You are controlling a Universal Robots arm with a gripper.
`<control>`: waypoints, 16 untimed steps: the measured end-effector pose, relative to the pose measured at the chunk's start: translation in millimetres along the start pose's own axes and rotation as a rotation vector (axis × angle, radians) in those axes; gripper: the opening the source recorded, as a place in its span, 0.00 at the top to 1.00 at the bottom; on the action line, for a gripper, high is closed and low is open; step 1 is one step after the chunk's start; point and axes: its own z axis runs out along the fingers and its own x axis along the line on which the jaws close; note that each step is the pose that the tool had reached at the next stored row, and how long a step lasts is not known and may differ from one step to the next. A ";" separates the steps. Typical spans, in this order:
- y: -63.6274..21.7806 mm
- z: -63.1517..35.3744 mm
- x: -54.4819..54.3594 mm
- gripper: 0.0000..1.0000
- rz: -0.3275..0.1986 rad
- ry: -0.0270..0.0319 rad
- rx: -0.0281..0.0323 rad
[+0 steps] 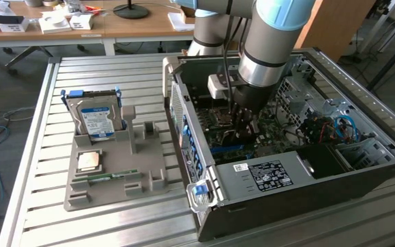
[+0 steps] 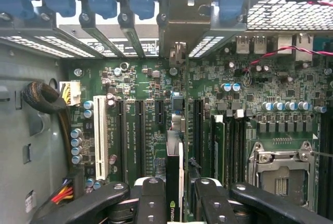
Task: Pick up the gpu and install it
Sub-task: 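Insert the gpu into the slot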
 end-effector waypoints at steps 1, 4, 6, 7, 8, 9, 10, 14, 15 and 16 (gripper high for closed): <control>0.0 0.0 0.0 0.74 -0.007 0.0000 -0.0002; 0.0 0.1 0.0 0.74 -0.013 0.0000 -0.0003; 0.0 0.1 0.0 0.74 -0.013 -0.0001 -0.0004; 0.0 0.1 0.0 0.74 -0.013 -0.0001 -0.0004; 0.0 0.2 0.0 0.74 -0.013 -0.0001 -0.0003; 0.0 0.3 0.0 0.74 -0.013 -0.0001 -0.0002; 0.0 0.5 0.0 0.74 -0.013 -0.0001 -0.0003; 0.0 2.1 0.1 0.74 -0.013 0.0000 -0.0004; 0.0 2.5 0.1 0.74 -0.013 0.0000 -0.0004; -0.1 3.0 0.0 0.74 -0.013 -0.0002 -0.0003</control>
